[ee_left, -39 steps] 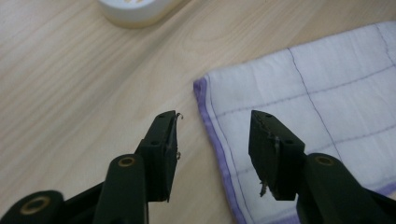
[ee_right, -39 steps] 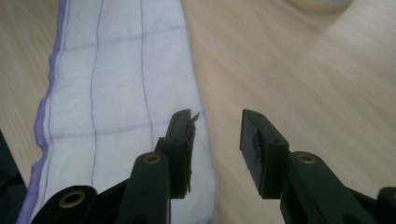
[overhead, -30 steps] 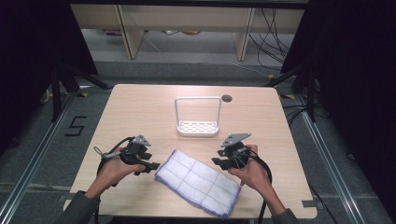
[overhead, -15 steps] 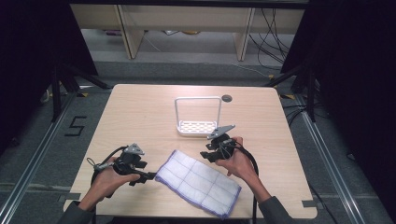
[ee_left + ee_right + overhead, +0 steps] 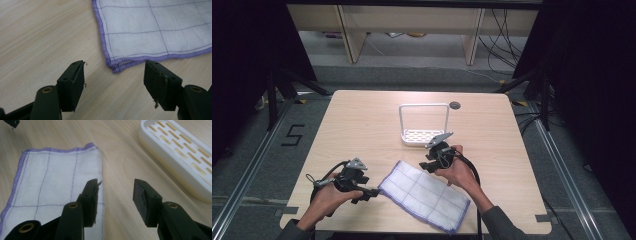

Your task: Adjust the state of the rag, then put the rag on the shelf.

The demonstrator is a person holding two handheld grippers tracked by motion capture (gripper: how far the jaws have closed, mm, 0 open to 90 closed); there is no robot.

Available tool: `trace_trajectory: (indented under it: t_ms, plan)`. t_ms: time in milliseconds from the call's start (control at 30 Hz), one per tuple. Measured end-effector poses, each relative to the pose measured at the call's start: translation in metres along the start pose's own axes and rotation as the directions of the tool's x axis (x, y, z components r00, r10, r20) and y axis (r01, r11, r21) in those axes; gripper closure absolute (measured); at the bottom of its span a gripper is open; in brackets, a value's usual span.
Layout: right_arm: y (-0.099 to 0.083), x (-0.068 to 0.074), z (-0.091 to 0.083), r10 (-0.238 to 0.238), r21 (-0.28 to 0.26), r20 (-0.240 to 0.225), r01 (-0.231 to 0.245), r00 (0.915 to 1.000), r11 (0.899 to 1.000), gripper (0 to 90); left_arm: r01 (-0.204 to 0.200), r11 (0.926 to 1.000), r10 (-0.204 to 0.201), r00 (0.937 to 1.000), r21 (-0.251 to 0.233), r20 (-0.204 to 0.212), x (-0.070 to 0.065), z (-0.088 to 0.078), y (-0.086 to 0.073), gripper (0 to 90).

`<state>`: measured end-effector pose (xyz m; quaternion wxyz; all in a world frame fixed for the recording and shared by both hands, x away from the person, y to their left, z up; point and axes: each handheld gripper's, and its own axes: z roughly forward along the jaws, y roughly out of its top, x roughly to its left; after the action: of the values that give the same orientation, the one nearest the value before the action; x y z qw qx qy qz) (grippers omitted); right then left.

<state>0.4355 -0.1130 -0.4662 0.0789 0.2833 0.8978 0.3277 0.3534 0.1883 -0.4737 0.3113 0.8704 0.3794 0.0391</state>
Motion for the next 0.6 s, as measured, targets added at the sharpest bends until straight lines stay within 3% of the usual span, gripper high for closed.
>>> trace_trajectory:
  t_ms: [33,67,133,167,233,433,600]
  plan:
    - [0.000,0.000,0.003,-0.005,-0.013,0.008,0.005,1.0000,1.000,55.5,0.006,1.0000,-0.006,1.0000,-0.006,-0.003,-0.001,0.001,0.000,31.9]
    - [0.001,0.001,0.004,0.026,0.013,-0.004,-0.026,0.9997,1.000,55.4,0.012,0.9999,-0.012,0.9999,-0.009,-0.003,-0.002,0.001,-0.001,31.5]
    - [0.004,0.003,0.005,0.044,0.022,-0.009,-0.044,0.9990,0.999,55.1,0.013,0.9999,-0.013,0.9999,-0.004,-0.004,-0.003,0.002,-0.001,30.6]
    - [0.005,0.002,0.009,0.012,0.008,-0.013,-0.012,0.9998,1.000,55.0,0.012,0.9999,-0.012,0.9999,-0.005,-0.005,-0.003,0.002,-0.001,30.3]
    - [0.011,0.003,0.011,-0.009,0.012,-0.017,0.009,0.9998,1.000,55.0,0.009,0.9999,-0.009,0.9999,0.008,-0.005,-0.004,0.003,-0.001,29.8]
    - [0.028,0.006,0.022,-0.037,0.013,-0.032,0.037,0.9988,0.999,55.6,0.015,0.9998,-0.014,0.9999,0.013,-0.005,-0.006,0.006,0.000,29.3]
    - [0.037,0.008,0.035,-0.055,0.044,-0.047,0.057,0.9974,0.997,57.0,0.019,0.9997,-0.019,0.9998,0.012,0.005,-0.004,0.007,0.003,29.5]
